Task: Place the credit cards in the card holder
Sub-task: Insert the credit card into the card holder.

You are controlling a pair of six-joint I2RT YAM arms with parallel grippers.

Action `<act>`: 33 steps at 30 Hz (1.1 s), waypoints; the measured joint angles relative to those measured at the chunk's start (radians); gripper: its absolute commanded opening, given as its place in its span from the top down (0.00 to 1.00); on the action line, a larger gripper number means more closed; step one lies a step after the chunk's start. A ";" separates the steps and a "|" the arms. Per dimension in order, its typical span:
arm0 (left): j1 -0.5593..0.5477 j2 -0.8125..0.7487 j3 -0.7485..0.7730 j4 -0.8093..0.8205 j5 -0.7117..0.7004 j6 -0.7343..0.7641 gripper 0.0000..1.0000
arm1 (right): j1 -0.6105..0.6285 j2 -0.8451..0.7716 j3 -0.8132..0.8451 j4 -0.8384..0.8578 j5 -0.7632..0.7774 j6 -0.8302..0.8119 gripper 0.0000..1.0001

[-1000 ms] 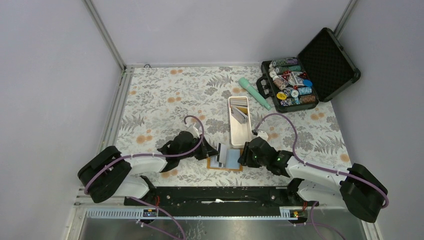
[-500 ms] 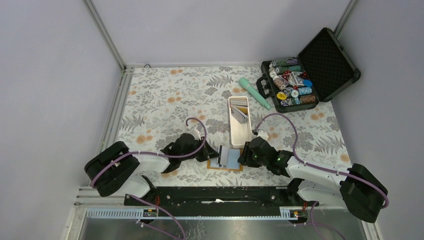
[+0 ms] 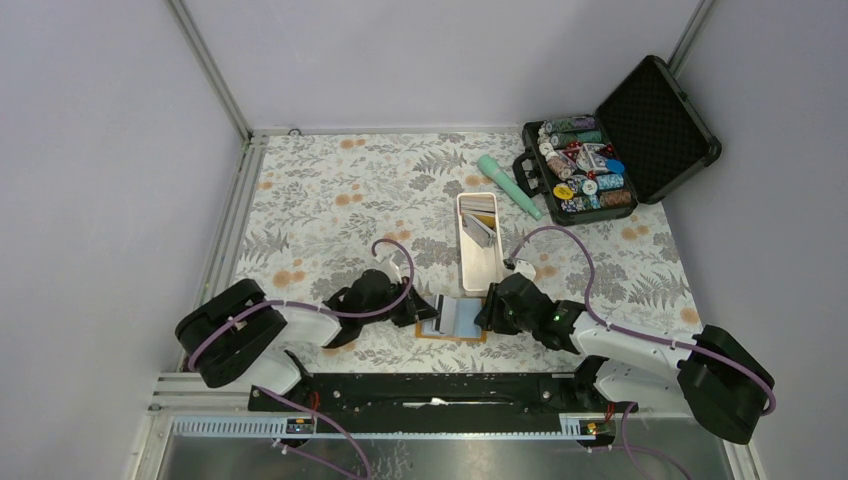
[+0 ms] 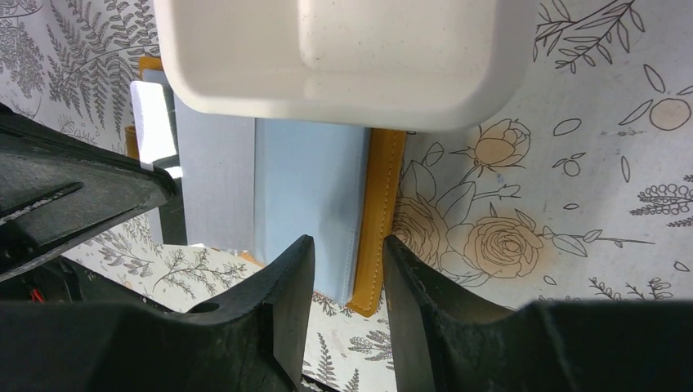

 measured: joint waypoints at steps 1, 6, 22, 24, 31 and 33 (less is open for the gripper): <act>-0.001 0.005 0.000 0.007 0.000 -0.001 1.00 | 0.000 0.000 0.000 0.001 0.000 0.000 0.57; -0.005 0.024 -0.002 0.039 0.000 -0.018 1.00 | 0.000 0.000 0.000 0.006 0.000 0.000 0.57; -0.018 0.036 -0.066 0.146 -0.038 -0.088 1.00 | -0.003 0.058 -0.038 0.153 -0.041 0.022 0.64; -0.018 0.035 -0.075 0.154 -0.043 -0.097 1.00 | -0.005 0.069 -0.043 0.181 -0.050 0.029 0.64; -0.019 0.033 -0.096 0.179 -0.062 -0.112 1.00 | -0.008 0.093 -0.050 0.235 -0.069 0.046 0.65; -0.019 0.031 -0.103 0.185 -0.067 -0.113 1.00 | -0.008 0.095 -0.053 0.241 -0.070 0.051 0.65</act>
